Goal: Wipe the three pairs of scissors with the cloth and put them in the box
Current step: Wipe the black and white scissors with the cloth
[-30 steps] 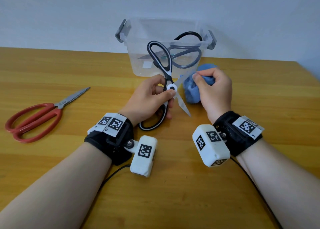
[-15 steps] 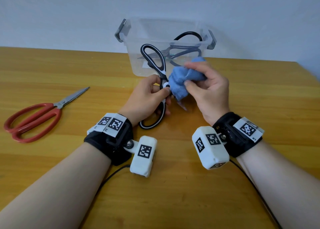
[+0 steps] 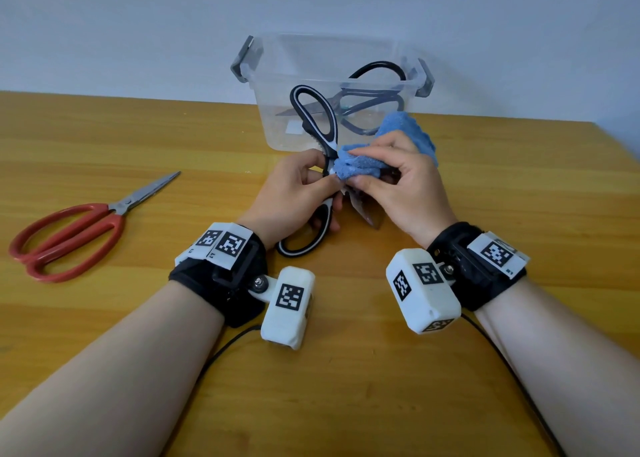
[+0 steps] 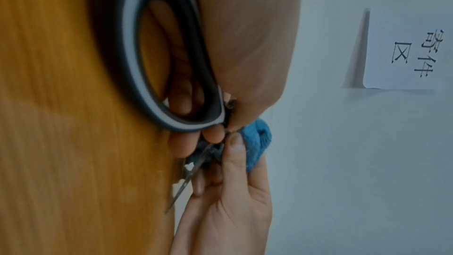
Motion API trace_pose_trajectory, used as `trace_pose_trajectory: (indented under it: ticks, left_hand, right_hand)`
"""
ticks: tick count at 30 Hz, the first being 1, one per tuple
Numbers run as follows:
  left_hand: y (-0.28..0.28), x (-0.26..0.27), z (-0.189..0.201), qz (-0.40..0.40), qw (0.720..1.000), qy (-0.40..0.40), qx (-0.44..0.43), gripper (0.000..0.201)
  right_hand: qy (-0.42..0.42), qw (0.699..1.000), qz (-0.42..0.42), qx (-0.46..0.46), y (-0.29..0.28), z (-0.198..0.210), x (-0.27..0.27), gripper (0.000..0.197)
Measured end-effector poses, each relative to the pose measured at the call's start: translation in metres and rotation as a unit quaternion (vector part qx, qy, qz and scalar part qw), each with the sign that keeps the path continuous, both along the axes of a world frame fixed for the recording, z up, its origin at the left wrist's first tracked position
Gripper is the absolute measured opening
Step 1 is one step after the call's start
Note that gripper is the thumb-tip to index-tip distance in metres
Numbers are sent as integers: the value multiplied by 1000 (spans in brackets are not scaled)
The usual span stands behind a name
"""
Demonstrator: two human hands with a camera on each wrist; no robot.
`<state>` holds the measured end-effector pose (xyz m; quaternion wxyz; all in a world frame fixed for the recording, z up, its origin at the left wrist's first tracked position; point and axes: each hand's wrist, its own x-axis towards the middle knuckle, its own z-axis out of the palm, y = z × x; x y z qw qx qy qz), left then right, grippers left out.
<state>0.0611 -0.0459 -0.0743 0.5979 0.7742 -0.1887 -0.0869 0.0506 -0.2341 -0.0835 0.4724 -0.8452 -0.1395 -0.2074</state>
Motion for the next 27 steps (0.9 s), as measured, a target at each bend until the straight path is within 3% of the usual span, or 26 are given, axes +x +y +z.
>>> trace_pose_trajectory:
  ticks: [4,7,12,15,20,27]
  left_hand:
    - [2,-2,2,-14,1000,3,-6,12]
    - [2,-3,3,-20,1000,4,-9,15]
    - [1,-3,1,-13,1000,3,-21,16]
    - [1,-1,0,-4,997,4,-72,16]
    - [3,-2,2,-12,989,12,-146,17]
    - [1,-3,2,-37,991,11,-130,21]
  right_hand:
    - [-9,998,-29,54,0,-1,0,26]
    - [35,989,-65,125,0,1,1,24]
    - [71,944,-112,301,-4,0,5,18]
    - [79,924,-108,357,-5,1,6,13]
    - [115,932,-56,340,0,5,5,18]
    - [164,949,24,269,1,8,-3,15]
